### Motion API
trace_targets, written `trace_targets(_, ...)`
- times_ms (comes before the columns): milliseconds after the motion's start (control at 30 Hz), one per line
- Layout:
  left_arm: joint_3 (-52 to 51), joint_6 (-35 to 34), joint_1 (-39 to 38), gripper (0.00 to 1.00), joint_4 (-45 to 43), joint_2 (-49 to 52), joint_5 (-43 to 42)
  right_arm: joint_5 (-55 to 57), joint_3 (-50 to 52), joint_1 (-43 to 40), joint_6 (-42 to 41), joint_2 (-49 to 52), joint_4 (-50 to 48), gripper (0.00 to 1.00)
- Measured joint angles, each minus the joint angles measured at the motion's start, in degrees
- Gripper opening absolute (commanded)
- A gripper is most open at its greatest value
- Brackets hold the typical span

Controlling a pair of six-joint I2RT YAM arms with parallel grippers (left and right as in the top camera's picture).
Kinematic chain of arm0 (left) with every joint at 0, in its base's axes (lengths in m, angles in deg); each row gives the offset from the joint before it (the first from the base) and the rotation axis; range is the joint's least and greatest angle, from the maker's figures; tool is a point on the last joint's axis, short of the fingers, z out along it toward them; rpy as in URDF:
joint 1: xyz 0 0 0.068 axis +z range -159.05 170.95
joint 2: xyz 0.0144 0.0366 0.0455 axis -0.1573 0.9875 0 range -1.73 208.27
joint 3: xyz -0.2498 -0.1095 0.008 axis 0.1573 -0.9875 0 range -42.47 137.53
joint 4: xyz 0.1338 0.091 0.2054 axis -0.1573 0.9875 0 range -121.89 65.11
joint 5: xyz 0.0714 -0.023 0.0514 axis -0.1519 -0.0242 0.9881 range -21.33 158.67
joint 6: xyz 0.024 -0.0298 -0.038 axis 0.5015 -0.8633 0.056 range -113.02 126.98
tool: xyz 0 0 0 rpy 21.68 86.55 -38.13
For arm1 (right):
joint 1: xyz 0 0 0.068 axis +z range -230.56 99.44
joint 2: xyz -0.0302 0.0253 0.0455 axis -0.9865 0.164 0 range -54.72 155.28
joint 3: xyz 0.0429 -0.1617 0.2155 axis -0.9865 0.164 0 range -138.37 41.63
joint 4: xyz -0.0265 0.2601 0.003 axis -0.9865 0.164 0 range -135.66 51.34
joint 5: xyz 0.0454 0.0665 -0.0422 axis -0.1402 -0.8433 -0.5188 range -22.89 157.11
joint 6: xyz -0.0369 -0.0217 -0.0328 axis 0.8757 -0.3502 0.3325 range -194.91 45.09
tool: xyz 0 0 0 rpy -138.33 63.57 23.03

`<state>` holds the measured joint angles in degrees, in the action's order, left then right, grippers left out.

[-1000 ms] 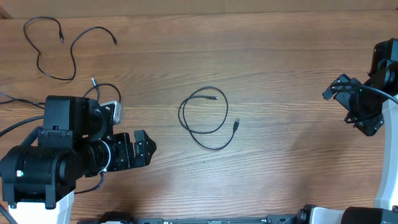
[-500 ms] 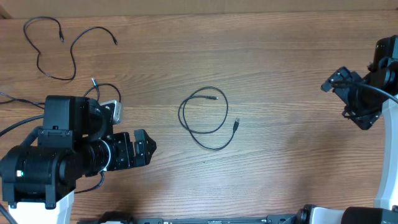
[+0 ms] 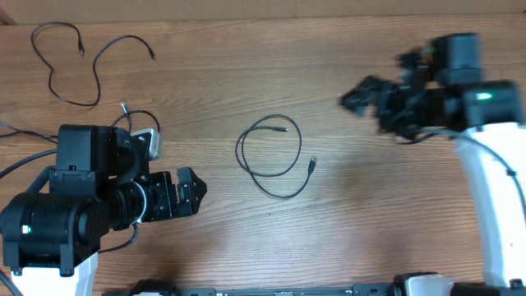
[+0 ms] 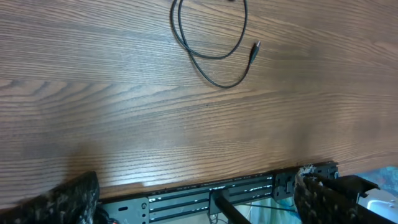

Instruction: Untangle cables

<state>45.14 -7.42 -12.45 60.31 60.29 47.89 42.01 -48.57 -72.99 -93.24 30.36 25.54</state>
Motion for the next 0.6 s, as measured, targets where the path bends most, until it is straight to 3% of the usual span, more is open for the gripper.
trace_targets(200, 0.0, -0.8, 0.0, 0.99, -1.5, 0.0, 0.5, 4.8, 0.6, 13.4, 1.3, 1.6, -3.7, 1.0)
trace_targets(367, 0.0, -6.8, 0.9, 0.99, -1.5, 0.0, 4.8, 6.2, 0.6, 19.3, 3.9, 2.3, -5.2, 1.0)
trace_targets(600, 0.0, -14.8, 10.2, 0.99, -3.6, 0.0, 8.9, 8.2, 0.6, 25.8, 9.3, 9.3, -5.2, 1.0)
